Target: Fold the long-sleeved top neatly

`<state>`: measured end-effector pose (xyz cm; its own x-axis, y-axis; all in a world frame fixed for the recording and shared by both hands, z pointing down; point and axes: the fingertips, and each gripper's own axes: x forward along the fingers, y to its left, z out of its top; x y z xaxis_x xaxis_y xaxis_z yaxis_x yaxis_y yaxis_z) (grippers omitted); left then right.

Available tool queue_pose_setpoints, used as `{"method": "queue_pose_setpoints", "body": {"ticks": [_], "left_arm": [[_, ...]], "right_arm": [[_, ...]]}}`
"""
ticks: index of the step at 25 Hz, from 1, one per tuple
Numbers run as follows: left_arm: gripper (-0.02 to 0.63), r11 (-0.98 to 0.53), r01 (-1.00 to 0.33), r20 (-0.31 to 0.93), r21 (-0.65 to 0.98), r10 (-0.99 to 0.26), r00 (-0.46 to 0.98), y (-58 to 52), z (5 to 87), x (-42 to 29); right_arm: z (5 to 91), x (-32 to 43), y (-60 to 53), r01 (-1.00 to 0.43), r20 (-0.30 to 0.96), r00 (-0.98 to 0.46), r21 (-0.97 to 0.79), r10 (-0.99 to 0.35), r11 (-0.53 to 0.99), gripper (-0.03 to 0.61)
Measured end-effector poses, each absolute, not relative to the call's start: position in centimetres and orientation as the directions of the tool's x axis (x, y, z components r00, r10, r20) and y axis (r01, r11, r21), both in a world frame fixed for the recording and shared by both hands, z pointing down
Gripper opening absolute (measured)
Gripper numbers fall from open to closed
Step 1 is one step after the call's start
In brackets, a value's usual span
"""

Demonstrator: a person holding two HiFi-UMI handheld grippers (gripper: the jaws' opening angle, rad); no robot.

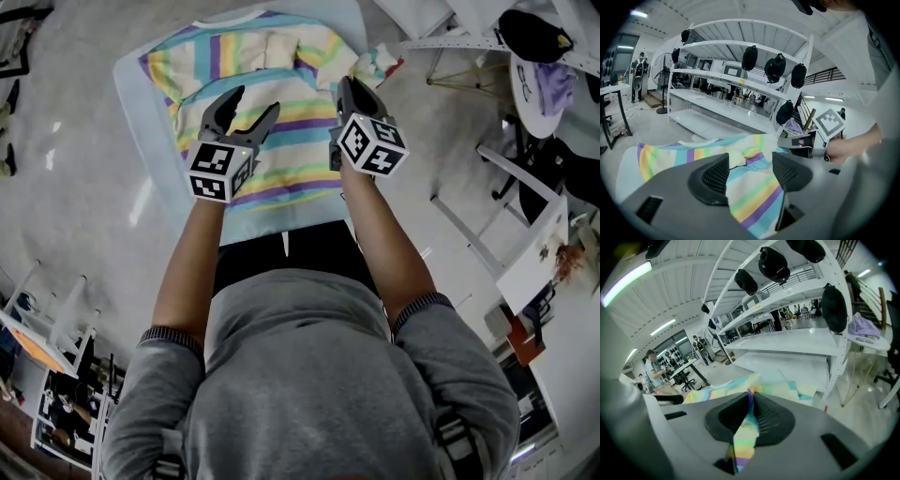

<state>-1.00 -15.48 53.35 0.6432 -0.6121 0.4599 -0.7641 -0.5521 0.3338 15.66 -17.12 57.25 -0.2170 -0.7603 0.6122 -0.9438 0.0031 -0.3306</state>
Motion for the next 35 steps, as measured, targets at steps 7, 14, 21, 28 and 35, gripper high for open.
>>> {"method": "queue_pose_setpoints", "body": {"ticks": [7, 14, 21, 28, 35], "left_arm": [[0.304, -0.549, -0.766, 0.473, 0.334, -0.606, 0.64, -14.1, 54.2, -1.7], [0.304, -0.549, -0.767, 0.474, 0.331, -0.606, 0.639, -14.0, 54.2, -1.8], [0.304, -0.557, -0.762, 0.466, 0.331, -0.605, 0.645, -15.2, 54.0, -0.3], [0.304, -0.572, -0.747, 0.458, 0.338, -0.594, 0.662, -16.9, 54.2, 2.9], [0.304, -0.586, -0.734, 0.454, 0.343, -0.581, 0.676, -17.8, 54.4, 5.3]], "right_arm": [[61.8, 10.0, -13.1, -0.936, 0.69, -0.317, -0.337, -0.651, 0.099, 0.084], [61.7, 13.2, -13.4, -0.947, 0.697, -0.289, -0.309, -0.656, 0.088, 0.198], [61.5, 22.3, -18.7, -0.968, 0.685, -0.182, -0.25, -0.706, 0.007, 0.225], [63.6, 25.6, -21.4, -0.972, 0.719, -0.145, -0.232, -0.68, -0.038, 0.264], [68.3, 26.6, -22.3, -0.961, 0.782, -0.166, -0.265, -0.601, -0.08, 0.319]]}}
